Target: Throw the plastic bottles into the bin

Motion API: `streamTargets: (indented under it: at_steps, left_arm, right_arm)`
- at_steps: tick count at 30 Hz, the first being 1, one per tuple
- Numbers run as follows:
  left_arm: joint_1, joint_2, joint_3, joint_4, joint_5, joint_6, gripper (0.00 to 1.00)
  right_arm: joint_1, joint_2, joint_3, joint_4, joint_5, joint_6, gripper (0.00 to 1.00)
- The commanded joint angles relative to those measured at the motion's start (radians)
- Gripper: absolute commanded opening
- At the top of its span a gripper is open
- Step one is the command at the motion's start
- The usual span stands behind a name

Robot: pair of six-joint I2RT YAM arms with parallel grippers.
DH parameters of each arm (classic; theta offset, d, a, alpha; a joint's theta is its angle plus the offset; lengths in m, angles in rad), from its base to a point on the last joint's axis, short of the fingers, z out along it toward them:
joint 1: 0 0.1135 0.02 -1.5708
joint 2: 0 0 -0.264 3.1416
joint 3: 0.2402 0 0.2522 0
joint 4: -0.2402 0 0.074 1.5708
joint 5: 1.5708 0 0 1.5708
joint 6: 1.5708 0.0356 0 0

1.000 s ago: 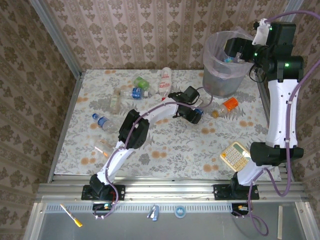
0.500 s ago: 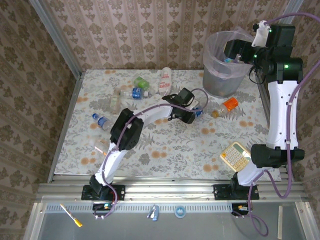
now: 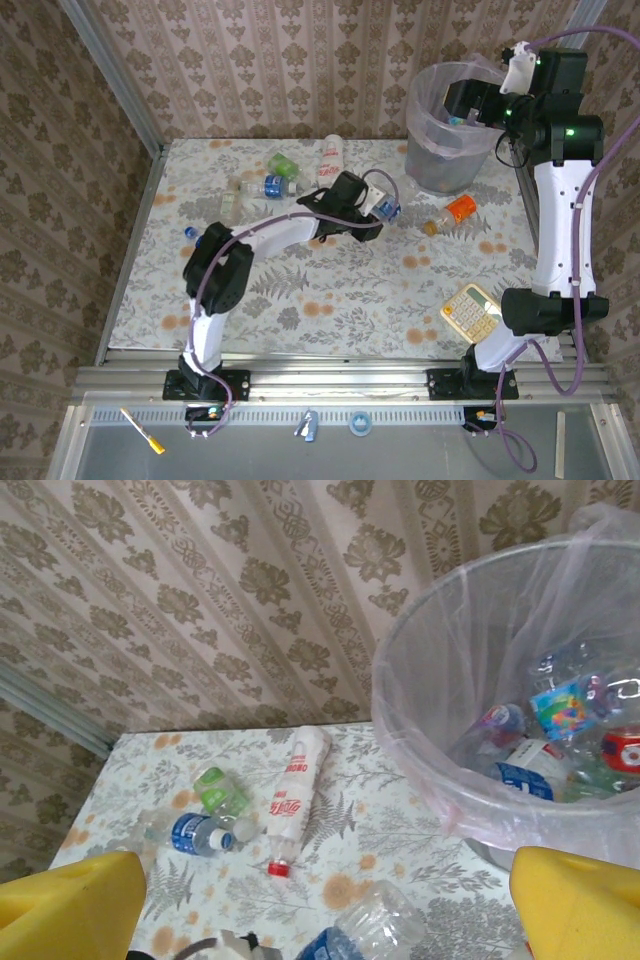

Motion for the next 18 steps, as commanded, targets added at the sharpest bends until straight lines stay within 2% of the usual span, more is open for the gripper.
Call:
streamTargets:
  at_steps: [1, 9, 18]
  left_arm:
    - [0.017, -0.11, -0.06, 0.156, 0.033, 0.034, 0.26]
    - [0.029, -0.263, -0.147, 0.245, 0.05, 0.076, 0.25]
    - [0.031, -0.326, -0.123, 0.249, 0.053, 0.108, 0.24]
  right_arm:
    - [0.006, 0.018, 0.047, -0.035, -0.094, 0.035, 0.95]
    - [0.034, 0.116, 0.152, -0.142, -0.284, 0.056, 0.95]
    - [0.129, 0.16, 0.14, -0.253, -0.293, -0.027, 0.95]
